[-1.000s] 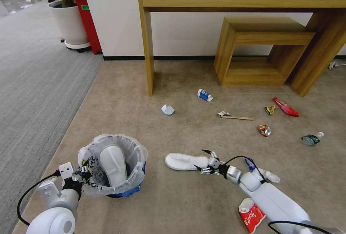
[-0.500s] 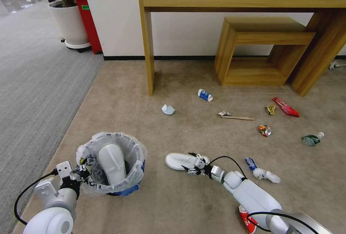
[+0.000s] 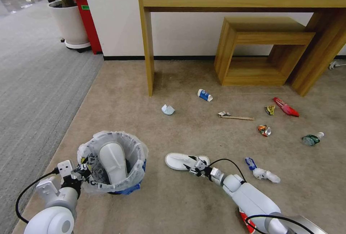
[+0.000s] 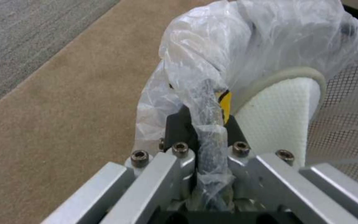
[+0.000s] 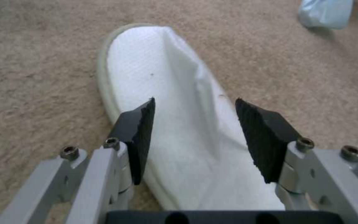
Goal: Pick up the trash bin and place the garbage on the floor into it.
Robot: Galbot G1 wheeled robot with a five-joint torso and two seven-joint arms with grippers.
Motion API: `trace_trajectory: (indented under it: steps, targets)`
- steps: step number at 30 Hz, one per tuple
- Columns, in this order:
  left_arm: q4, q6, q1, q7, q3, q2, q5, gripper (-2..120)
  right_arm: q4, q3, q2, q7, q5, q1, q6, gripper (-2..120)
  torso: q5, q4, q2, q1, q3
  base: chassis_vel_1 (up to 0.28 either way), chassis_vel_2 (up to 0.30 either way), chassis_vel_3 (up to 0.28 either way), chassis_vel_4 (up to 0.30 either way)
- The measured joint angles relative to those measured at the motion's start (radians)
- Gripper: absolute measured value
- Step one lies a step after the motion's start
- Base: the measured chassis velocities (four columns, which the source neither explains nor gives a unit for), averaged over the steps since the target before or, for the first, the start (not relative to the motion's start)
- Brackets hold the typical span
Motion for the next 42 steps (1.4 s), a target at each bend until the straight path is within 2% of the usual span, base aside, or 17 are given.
trace_trajectory:
  steps: [5, 12, 15, 16, 19, 20, 21, 28, 32, 34, 36, 37, 39, 40, 42]
  targets:
    - [0.012, -0.004, -0.008, 0.003, 0.003, -0.002, 0.001, 3, -0.004, -0.012, 0.010, 0.013, -0.001, 0.003, -0.008, 52, 0.0000, 0.0000, 0.000, 0.000, 0.000, 0.000, 0.000, 0.000, 0.000]
    - [0.024, -0.010, -0.012, 0.008, 0.007, -0.002, 0.004, 3, -0.009, -0.013, 0.018, 0.021, 0.000, 0.005, -0.013, 39, -0.0001, -0.0001, 0.000, 0.000, 0.000, 0.000, 0.000, 0.000, 0.000]
    - [0.030, -0.015, -0.012, 0.010, 0.007, -0.002, 0.008, 3, -0.015, -0.013, 0.026, 0.025, 0.000, 0.009, -0.017, 22, -0.0001, 0.0000, 0.000, 0.000, 0.000, 0.000, 0.000, 0.000, 0.000]
    - [0.030, -0.015, -0.012, 0.010, 0.007, -0.002, 0.008, 3, -0.015, -0.013, 0.026, 0.025, 0.000, 0.009, -0.017, 22, -0.0001, 0.0000, 0.000, 0.000, 0.000, 0.000, 0.000, 0.000, 0.000]
    - [0.031, -0.017, -0.011, 0.011, 0.003, 0.002, 0.008, 3, -0.016, -0.013, 0.029, 0.030, 0.000, 0.014, -0.021, 5, -0.0001, 0.0000, 0.000, 0.000, 0.000, 0.000, 0.000, 0.000, 0.000]
    - [0.031, -0.017, -0.011, 0.011, 0.003, 0.002, 0.008, 3, -0.016, -0.013, 0.029, 0.030, 0.000, 0.014, -0.021, 5, -0.0001, 0.0000, 0.000, 0.000, 0.000, 0.000, 0.000, 0.000, 0.000]
    - [0.032, -0.017, -0.011, 0.011, 0.003, 0.002, 0.008, 3, -0.016, -0.014, 0.029, 0.030, 0.001, 0.014, -0.021, 0, -0.0001, 0.0001, 0.000, 0.000, 0.000, 0.000, 0.000, 0.000, 0.000]
    - [0.038, -0.018, -0.019, 0.012, 0.003, 0.002, 0.009, 3, 0.009, -0.005, 0.019, 0.030, 0.028, 0.003, -0.009, 0, 0.0000, 0.0000, 0.000, 0.000, 0.000, 0.000, 0.000, 0.000, 0.000]
    - [0.045, -0.018, -0.021, 0.012, 0.003, 0.003, 0.010, 3, 0.053, 0.013, 0.005, 0.021, 0.064, -0.015, 0.010, 0, 0.0000, -0.0001, 0.000, 0.000, 0.000, 0.000, 0.000, 0.000, 0.000]
    - [0.052, -0.018, -0.023, 0.012, 0.003, 0.005, 0.011, 3, 0.138, 0.035, -0.021, 0.015, 0.108, -0.041, 0.026, 0, -0.0001, 0.0001, 0.000, 0.000, 0.000, 0.000, 0.000, 0.000, 0.000]
    - [0.053, -0.018, -0.023, 0.012, 0.003, 0.005, 0.011, 3, 0.164, 0.038, -0.029, 0.014, 0.122, -0.049, 0.027, 0, 0.0000, 0.0001, 0.000, 0.000, 0.000, 0.000, 0.000, 0.000, 0.000]
    - [0.055, -0.018, -0.024, 0.011, 0.004, 0.006, 0.012, 3, 0.258, 0.052, -0.061, 0.014, 0.167, -0.077, 0.024, 0, 0.0002, 0.0000, 0.000, 0.000, 0.000, 0.000, 0.000, 0.000, 0.000]
    - [0.055, -0.018, -0.024, 0.011, 0.005, 0.006, 0.012, 3, 0.287, 0.057, -0.071, 0.014, 0.180, -0.085, 0.023, 0, 0.0001, 0.0001, 0.000, 0.000, 0.000, 0.000, 0.000, 0.000, 0.000]
    - [0.055, -0.017, -0.024, 0.011, 0.008, 0.007, 0.012, 3, 0.385, 0.072, -0.108, 0.016, 0.215, -0.117, 0.016, 0, 0.0000, 0.0001, 0.000, 0.000, 0.000, 0.000, 0.000, 0.000, 0.000]
    - [0.055, -0.016, -0.024, 0.011, 0.009, 0.008, 0.012, 3, 0.430, 0.080, -0.125, 0.016, 0.229, -0.131, 0.014, 0, 0.0002, -0.0002, 0.000, 0.000, 0.000, 0.000, 0.000, 0.000, 0.000]
